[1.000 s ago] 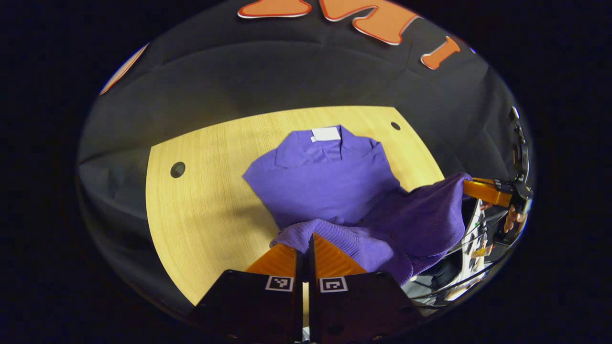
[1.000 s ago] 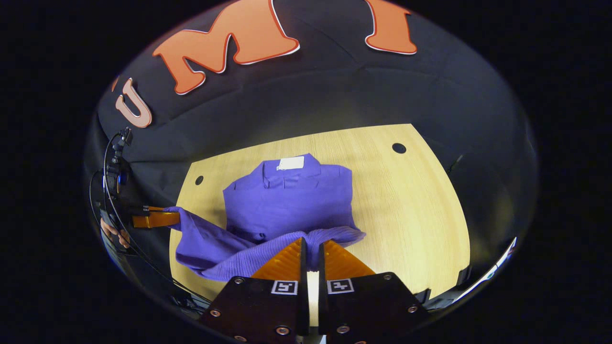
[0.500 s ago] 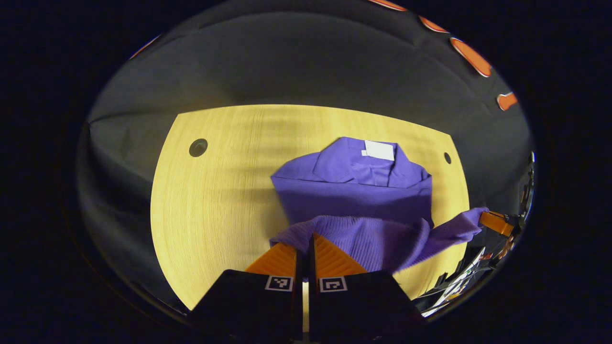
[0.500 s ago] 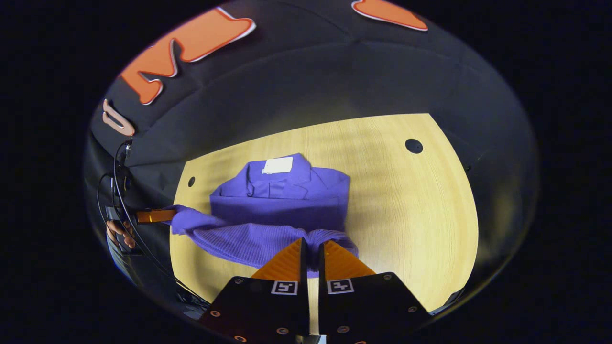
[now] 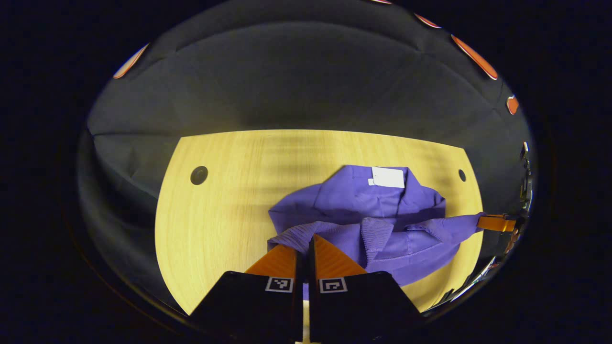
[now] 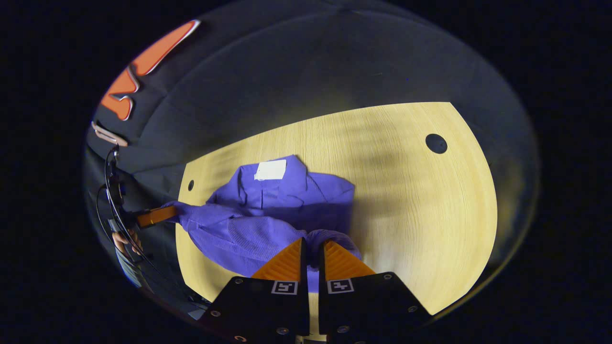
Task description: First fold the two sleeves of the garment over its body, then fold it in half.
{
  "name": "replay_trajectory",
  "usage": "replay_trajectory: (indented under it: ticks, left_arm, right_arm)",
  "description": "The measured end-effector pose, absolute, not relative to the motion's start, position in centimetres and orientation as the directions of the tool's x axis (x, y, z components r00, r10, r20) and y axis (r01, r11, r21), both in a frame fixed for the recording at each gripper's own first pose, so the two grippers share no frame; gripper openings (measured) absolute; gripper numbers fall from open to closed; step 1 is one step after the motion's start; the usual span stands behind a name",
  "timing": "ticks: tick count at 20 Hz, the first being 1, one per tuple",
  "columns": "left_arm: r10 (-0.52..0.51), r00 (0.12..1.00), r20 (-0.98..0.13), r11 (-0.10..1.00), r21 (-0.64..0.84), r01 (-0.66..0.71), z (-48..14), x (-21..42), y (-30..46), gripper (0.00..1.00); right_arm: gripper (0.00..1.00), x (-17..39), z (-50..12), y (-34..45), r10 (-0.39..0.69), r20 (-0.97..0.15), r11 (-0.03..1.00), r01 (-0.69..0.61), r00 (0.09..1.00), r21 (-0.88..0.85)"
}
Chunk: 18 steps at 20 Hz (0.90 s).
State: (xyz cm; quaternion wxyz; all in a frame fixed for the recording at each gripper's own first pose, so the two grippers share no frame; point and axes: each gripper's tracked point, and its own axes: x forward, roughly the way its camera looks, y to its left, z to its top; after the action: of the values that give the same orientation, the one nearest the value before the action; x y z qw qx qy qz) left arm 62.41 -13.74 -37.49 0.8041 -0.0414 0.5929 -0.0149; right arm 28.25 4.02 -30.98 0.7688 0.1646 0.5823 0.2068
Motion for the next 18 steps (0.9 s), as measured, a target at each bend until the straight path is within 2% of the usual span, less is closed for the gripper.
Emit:
replay_trajectory:
  ticks: [2,5,7,8,9,10,11,12,13,14,15,16,18]
  left_arm:
    - [-0.027,0.324,-0.946,0.998,-0.043,-0.041,-38.0,64.2,-13.6,0.06]
    - [0.027,0.382,-0.924,0.997,-0.004,-0.081,-38.3,66.9,-13.1,0.08]
    - [0.067,0.462,-0.884,0.996,0.032,-0.085,-37.2,68.8,-12.4,0.14]
    - [0.100,0.507,-0.856,0.994,0.066,-0.084,-36.4,69.8,-11.5,0.23]
    - [0.143,0.556,-0.819,0.990,0.109,-0.095,-35.4,70.9,-10.5,0.27]
    - [0.171,0.586,-0.792,0.985,0.132,-0.108,-34.5,71.3,-9.9,0.26]
    - [0.174,0.603,-0.779,0.985,0.134,-0.112,-33.9,71.5,-9.8,0.31]
    - [0.155,0.602,-0.783,0.988,0.114,-0.106,-33.5,70.9,-10.2,0.33]
    - [0.131,0.603,-0.787,0.991,0.083,-0.107,-32.9,70.2,-10.5,0.33]
    - [0.095,0.607,-0.789,0.993,0.035,-0.109,-32.7,69.7,-11.2,0.35]
    - [0.069,0.620,-0.782,0.993,-0.003,-0.114,-32.1,69.3,-11.6,0.47]
    - [0.048,0.641,-0.766,0.993,-0.032,-0.112,-31.4,69.0,-11.7,0.49]
    - [0.043,0.680,-0.732,0.994,-0.036,-0.102,-30.0,68.3,-11.7,0.69]
  right_arm:
    - [0.08,30.3,-31.3,4.5,0.524,-0.817,0.851,-0.107,0.241,0.514]
    - [0.10,34.4,-31.3,5.1,0.529,-0.792,0.837,-0.034,0.304,0.546]
    - [0.16,36.6,-30.9,5.2,0.527,-0.770,0.820,0.022,0.360,0.571]
    - [0.17,37.2,-30.5,4.7,0.525,-0.760,0.814,0.035,0.383,0.580]
    - [0.19,38.2,-30.4,4.3,0.512,-0.748,0.812,0.045,0.423,0.581]
    - [0.23,39.0,-30.0,4.2,0.502,-0.736,0.810,0.052,0.454,0.584]
    - [0.34,39.5,-29.6,3.5,0.488,-0.728,0.811,0.058,0.481,0.582]
    - [0.38,39.4,-29.2,2.8,0.478,-0.725,0.815,0.056,0.496,0.576]
    - [0.55,39.2,-28.7,2.4,0.472,-0.718,0.822,0.040,0.511,0.569]
    - [0.58,38.9,-28.4,1.9,0.459,-0.715,0.834,0.021,0.527,0.551]
    - [0.46,38.7,-27.8,1.4,0.446,-0.707,0.847,-0.004,0.549,0.531]
    - [0.48,38.2,-27.2,1.3,0.430,-0.701,0.863,-0.029,0.570,0.505]
    - [0.60,37.5,-25.4,1.3,0.408,-0.667,0.882,-0.082,0.623,0.464]
